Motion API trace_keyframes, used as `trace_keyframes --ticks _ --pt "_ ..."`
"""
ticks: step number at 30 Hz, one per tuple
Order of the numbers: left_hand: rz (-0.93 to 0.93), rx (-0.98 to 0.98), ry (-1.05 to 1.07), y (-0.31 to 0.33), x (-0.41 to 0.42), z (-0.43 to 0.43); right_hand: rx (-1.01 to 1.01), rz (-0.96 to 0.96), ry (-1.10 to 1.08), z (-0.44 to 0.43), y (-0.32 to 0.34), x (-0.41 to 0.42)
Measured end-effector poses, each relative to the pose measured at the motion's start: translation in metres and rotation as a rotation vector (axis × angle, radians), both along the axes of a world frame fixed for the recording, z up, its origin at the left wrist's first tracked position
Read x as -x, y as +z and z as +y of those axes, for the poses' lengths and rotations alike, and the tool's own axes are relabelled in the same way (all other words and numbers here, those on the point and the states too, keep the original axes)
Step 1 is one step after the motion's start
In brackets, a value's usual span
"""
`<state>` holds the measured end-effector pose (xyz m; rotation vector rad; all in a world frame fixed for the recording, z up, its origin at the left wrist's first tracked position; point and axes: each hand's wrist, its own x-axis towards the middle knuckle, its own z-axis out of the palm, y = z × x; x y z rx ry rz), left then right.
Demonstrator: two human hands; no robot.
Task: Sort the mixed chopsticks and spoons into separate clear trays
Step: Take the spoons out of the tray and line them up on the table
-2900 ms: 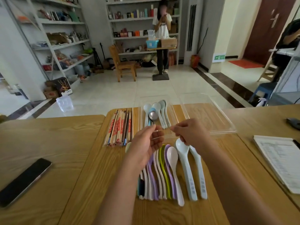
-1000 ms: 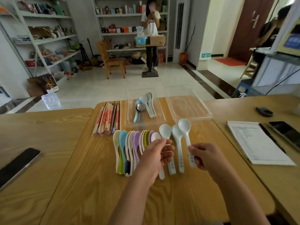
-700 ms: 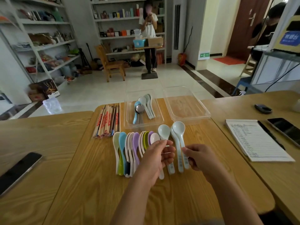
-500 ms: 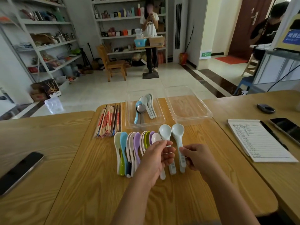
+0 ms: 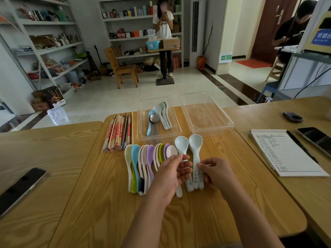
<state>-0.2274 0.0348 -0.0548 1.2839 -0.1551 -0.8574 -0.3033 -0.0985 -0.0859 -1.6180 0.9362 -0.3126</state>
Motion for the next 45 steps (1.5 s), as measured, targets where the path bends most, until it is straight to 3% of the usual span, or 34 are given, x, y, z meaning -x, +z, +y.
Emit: trace_keyframes --ticks 11,18,22,27,36,45 --pt "0.018 0.012 -0.010 -0.004 -0.015 0.001 0.041 -0.043 -0.005 -0.008 0.003 -0.005" --pt "-0.036 0.106 0.057 0.027 -0.083 -0.001 0.274 -0.069 0.129 -0.031 0.063 -0.078" --pt "-0.008 0.129 0.144 0.044 -0.131 -0.008 0.509 0.049 0.242 -0.044 0.081 -0.157" --pt "0.005 0.094 0.177 0.044 -0.178 -0.020 0.603 0.216 0.303 -0.063 0.064 -0.251" --pt "0.021 0.104 0.150 0.027 -0.217 -0.032 0.836 0.407 0.404 -0.062 0.022 -0.328" --pt "0.060 0.148 0.139 0.018 -0.225 -0.027 0.704 0.592 0.419 -0.065 0.026 -0.344"
